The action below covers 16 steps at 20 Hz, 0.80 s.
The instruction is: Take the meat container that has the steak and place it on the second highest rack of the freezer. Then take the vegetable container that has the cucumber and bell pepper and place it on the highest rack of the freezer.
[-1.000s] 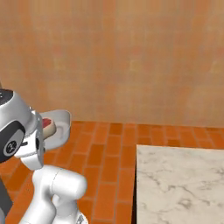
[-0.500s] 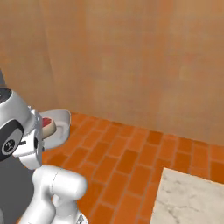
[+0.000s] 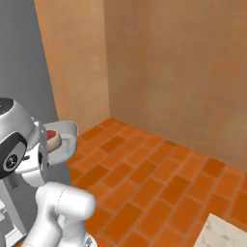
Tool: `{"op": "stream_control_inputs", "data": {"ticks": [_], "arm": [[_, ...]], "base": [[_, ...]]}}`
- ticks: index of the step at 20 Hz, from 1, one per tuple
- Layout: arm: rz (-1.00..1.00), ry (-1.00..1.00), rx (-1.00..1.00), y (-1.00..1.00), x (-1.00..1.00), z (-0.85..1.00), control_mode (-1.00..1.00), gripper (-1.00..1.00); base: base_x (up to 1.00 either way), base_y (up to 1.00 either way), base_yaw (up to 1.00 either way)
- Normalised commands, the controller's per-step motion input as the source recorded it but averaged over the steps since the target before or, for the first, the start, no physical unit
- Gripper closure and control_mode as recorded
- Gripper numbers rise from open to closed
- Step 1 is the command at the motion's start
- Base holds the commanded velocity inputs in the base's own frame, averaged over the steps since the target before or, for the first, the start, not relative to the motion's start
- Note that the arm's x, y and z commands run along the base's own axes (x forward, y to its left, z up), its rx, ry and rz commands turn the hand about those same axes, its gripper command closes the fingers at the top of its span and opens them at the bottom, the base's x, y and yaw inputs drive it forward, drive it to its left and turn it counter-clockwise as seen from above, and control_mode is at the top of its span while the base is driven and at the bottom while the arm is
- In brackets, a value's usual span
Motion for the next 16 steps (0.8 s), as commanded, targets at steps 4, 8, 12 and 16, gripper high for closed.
{"op": "stream_control_inputs", "data": {"ticks": [4,8,12,16], "arm": [[0.0,0.0,0.0,0.0,0.0,0.0,1.0,1.0],[0.0,0.0,0.0,0.0,0.0,0.0,1.0,1.0],[0.0,0.0,0.0,0.0,0.0,0.0,1.0,1.0],[0.0,0.0,0.0,0.0,0.0,0.0,1.0,1.0]], "base": [[0.39,-0.46,0.42],[0.33,-0.4,0.44],[0.71,-0.48,0.38],[0.87,-0.22,0.41]]}}
